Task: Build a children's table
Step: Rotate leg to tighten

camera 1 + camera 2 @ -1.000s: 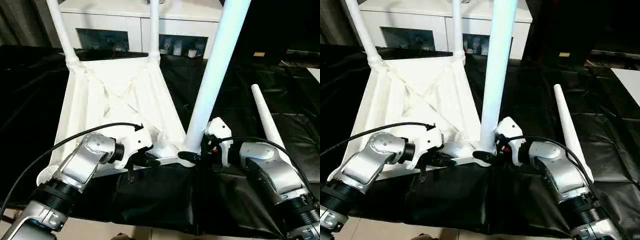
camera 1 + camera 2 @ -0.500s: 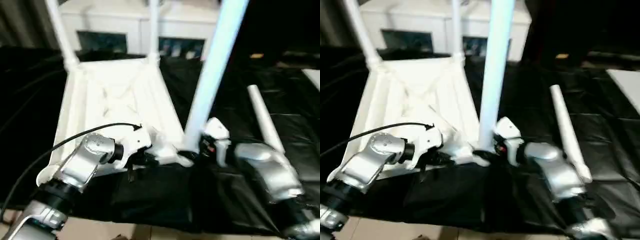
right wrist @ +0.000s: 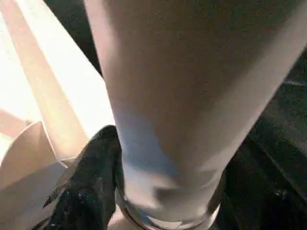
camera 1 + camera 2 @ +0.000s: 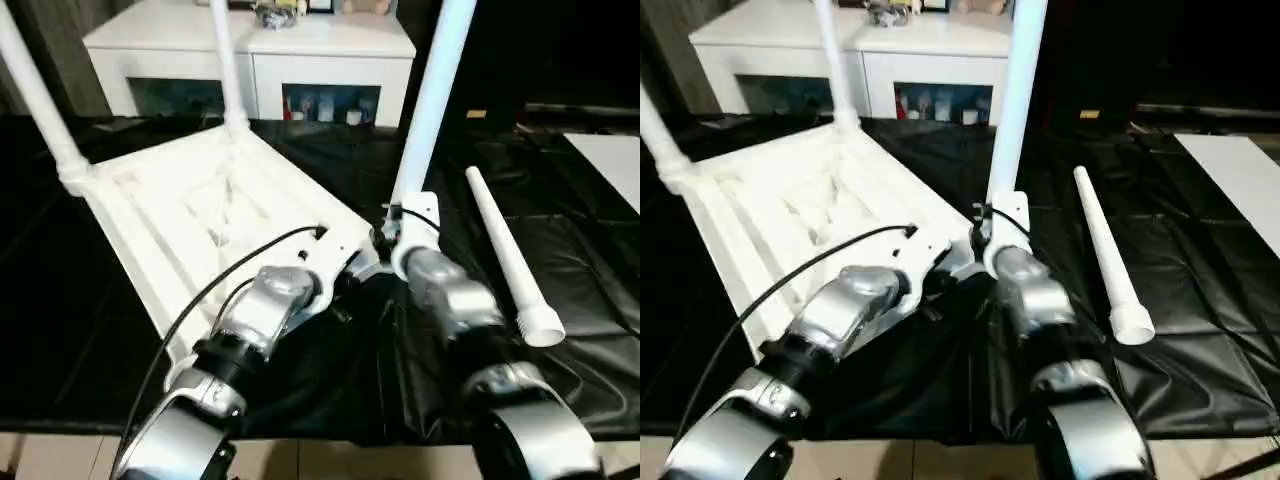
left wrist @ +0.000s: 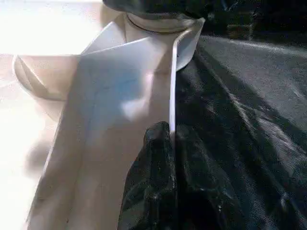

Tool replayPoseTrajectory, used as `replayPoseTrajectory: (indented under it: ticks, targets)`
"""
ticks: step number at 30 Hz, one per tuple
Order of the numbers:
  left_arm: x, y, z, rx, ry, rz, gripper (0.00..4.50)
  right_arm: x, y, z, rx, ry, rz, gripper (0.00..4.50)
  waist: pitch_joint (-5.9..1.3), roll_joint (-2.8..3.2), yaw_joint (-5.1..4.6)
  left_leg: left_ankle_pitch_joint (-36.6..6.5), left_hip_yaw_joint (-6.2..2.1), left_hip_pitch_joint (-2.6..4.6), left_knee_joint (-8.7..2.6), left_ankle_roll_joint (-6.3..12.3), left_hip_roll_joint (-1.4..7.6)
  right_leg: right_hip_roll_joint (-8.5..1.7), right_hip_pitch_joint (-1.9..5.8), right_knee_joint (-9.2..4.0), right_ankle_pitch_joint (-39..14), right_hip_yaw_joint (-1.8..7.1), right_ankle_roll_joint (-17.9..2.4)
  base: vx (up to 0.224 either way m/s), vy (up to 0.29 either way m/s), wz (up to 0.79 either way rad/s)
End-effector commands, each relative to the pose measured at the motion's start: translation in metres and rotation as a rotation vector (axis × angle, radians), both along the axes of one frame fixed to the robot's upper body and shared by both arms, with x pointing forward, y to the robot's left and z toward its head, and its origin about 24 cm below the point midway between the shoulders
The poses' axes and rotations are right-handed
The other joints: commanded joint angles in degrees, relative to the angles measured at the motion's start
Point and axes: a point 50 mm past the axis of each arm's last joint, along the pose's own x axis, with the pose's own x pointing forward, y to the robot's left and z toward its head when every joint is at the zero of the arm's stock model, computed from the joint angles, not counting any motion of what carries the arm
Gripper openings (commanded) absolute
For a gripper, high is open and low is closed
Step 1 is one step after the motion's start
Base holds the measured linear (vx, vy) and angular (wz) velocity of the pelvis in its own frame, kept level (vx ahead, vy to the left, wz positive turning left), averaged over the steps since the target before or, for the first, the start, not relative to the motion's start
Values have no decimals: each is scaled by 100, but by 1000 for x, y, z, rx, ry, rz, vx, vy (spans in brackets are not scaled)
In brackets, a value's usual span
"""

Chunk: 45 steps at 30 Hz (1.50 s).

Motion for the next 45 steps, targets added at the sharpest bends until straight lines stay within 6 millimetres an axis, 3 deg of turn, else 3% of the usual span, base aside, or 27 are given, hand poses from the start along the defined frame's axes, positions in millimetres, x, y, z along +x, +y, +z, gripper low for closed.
replayPoseTrajectory:
  ticks: [1, 2, 6, 8, 11, 13, 16, 23, 29, 36, 45]
  targets:
    - [12, 7, 15, 18, -107, 42, 0, -18, 6, -37, 44, 170, 12, 266, -280, -21, 0, -2065, -227, 47, -516, -82, 312, -410, 83, -518, -2096, 219, -930, 0, 0, 0]
    - [13, 11, 14, 43, -112, 37, 0, -13, 12, -28, 80, 100, 60, 322, -290, -29, 10, -2020, -217, 50, -505, -48, 318, -425, 79, -510, -2054, 229, -972, 0, 0, 0]
    - [12, 20, 13, 57, -111, 16, 0, -7, 8, -12, 78, -15, 101, 346, -298, -31, 15, -1791, -215, -8, -509, 56, 322, -430, 128, -480, -1902, 231, -1045, 0, 0, 0]
    - [11, 23, 13, 57, -113, -7, 0, -5, 5, -6, 60, -57, 122, 378, -359, -37, 22, -1302, -211, -65, -487, 125, 340, -427, 177, -411, -1372, 221, -1143, 0, 0, 0]
    - [4, 33, 14, 32, -97, -96, 0, -8, -9, 2, -20, -93, 260, 386, -389, -22, 59, -767, -156, -66, -421, 334, 338, -402, 156, -334, -564, 226, -1379, 0, 0, 0]
    - [-1, 37, 16, 12, -97, -166, 0, -14, -14, 6, 4, -106, 358, 414, -385, -16, 98, -547, -144, -93, -402, 540, 352, -407, 193, -286, -211, 215, -1523, 30, -11, 0]
    - [-9, 44, 16, -3, -77, -260, 0, -25, -20, 13, 16, -132, 518, 414, -374, 13, 138, -596, -121, -55, -396, 625, 372, -389, 178, -277, -29, 217, -1625, 0, 0, 0]
    - [-34, 59, 21, -33, 10, -556, 0, -54, -39, 21, 7, -134, 829, 414, -335, 66, 234, -909, -116, 3, -446, 385, 416, -381, 148, -283, -317, 235, -1623, 0, 0, 0]
    - [-35, 67, 22, -15, 24, -576, 0, -63, -44, 18, -25, -93, 920, 414, -312, 45, 263, -1180, -114, 17, -463, 148, 402, -392, 129, -336, -887, 255, -1503, 0, 0, 0]
    - [-33, 74, 24, -2, 24, -577, 0, -68, -46, 14, -53, -61, 967, 414, -346, 25, 284, -746, -112, -10, -422, 305, 392, -399, 155, -275, -410, 249, -1555, 0, 0, 0]
    - [-33, 75, 24, -2, 26, -576, 0, -66, -47, 13, -28, -60, 947, 335, -353, 31, 302, -724, -110, -5, -411, 318, 391, -393, 159, -266, -415, 244, -1575, 0, 0, 0]
